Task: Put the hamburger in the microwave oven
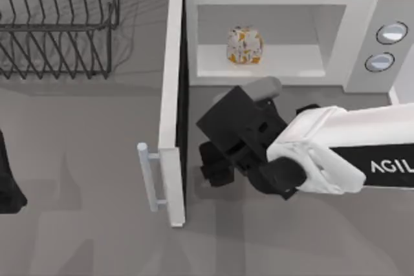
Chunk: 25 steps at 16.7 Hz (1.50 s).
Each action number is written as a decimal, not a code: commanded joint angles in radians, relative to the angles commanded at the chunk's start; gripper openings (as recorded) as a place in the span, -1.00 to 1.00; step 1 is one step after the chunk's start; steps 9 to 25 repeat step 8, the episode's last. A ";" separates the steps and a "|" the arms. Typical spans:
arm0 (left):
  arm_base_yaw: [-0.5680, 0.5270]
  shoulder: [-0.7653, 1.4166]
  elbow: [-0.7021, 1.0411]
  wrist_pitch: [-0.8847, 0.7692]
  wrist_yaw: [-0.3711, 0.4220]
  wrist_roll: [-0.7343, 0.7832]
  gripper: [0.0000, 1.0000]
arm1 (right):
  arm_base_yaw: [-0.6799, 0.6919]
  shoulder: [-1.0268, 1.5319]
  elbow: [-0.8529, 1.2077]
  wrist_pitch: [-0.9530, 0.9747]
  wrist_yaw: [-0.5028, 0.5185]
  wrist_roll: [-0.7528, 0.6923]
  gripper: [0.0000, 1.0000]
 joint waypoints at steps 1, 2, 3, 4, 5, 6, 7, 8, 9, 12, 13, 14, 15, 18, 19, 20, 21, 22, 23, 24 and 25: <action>0.000 0.000 0.000 0.000 0.000 0.000 1.00 | 0.000 -0.018 0.012 -0.005 -0.004 -0.003 1.00; 0.000 0.000 0.000 0.000 0.000 0.000 1.00 | 0.000 -0.037 0.025 -0.006 -0.007 -0.005 1.00; 0.000 0.000 0.000 0.000 0.000 0.000 1.00 | 0.001 -0.057 0.038 -0.003 -0.008 -0.006 1.00; 0.000 0.000 0.000 0.000 0.000 0.000 1.00 | 0.001 -0.076 0.051 0.004 -0.010 -0.007 1.00; 0.000 0.000 0.000 0.000 0.000 0.000 1.00 | 0.001 -0.093 0.063 0.010 -0.010 -0.008 1.00; 0.000 0.000 0.000 0.000 0.000 0.000 1.00 | 0.001 -0.106 0.071 0.017 -0.011 -0.008 1.00; 0.000 0.000 0.000 0.000 0.000 0.000 1.00 | 0.001 -0.112 0.075 0.020 -0.011 -0.008 1.00; 0.000 0.000 0.000 0.000 0.000 0.000 1.00 | 0.001 -0.112 0.075 0.020 -0.011 -0.008 1.00; 0.000 0.000 0.000 0.000 0.000 0.000 1.00 | 0.001 -0.112 0.075 0.020 -0.011 -0.008 1.00; 0.000 0.000 0.000 0.000 0.000 0.000 1.00 | 0.001 -0.112 0.075 0.020 -0.011 -0.008 1.00; 0.000 0.000 0.000 0.000 0.000 0.000 1.00 | 0.001 -0.112 0.075 0.020 -0.011 -0.008 1.00; 0.000 0.000 0.000 0.000 0.000 0.000 1.00 | 0.001 -0.112 0.075 0.020 -0.011 -0.008 1.00; 0.000 0.000 0.000 0.000 0.000 0.000 1.00 | 0.001 -0.112 0.075 0.020 -0.011 -0.008 1.00; 0.000 0.000 0.000 0.000 0.000 0.000 1.00 | 0.001 -0.112 0.075 0.020 -0.011 -0.008 1.00; 0.000 0.000 0.000 0.000 0.000 0.000 1.00 | 0.001 -0.112 0.075 0.020 -0.011 -0.008 1.00; 0.000 0.000 0.000 0.000 0.000 0.000 1.00 | 0.001 -0.112 0.075 0.020 -0.011 -0.008 1.00; 0.000 0.000 0.000 0.000 0.000 0.000 1.00 | 0.001 -0.112 0.075 0.020 -0.011 -0.008 1.00; 0.000 0.000 0.000 0.000 0.000 0.000 1.00 | 0.001 -0.112 0.075 0.020 -0.011 -0.008 1.00; 0.000 0.000 0.000 0.000 0.000 0.000 1.00 | 0.001 -0.112 0.075 0.020 -0.011 -0.008 1.00; 0.000 0.000 0.000 0.000 0.000 0.000 1.00 | 0.001 -0.112 0.075 0.020 -0.011 -0.008 1.00; 0.000 0.000 0.000 0.000 0.000 0.000 1.00 | 0.001 -0.112 0.075 0.020 -0.011 -0.008 1.00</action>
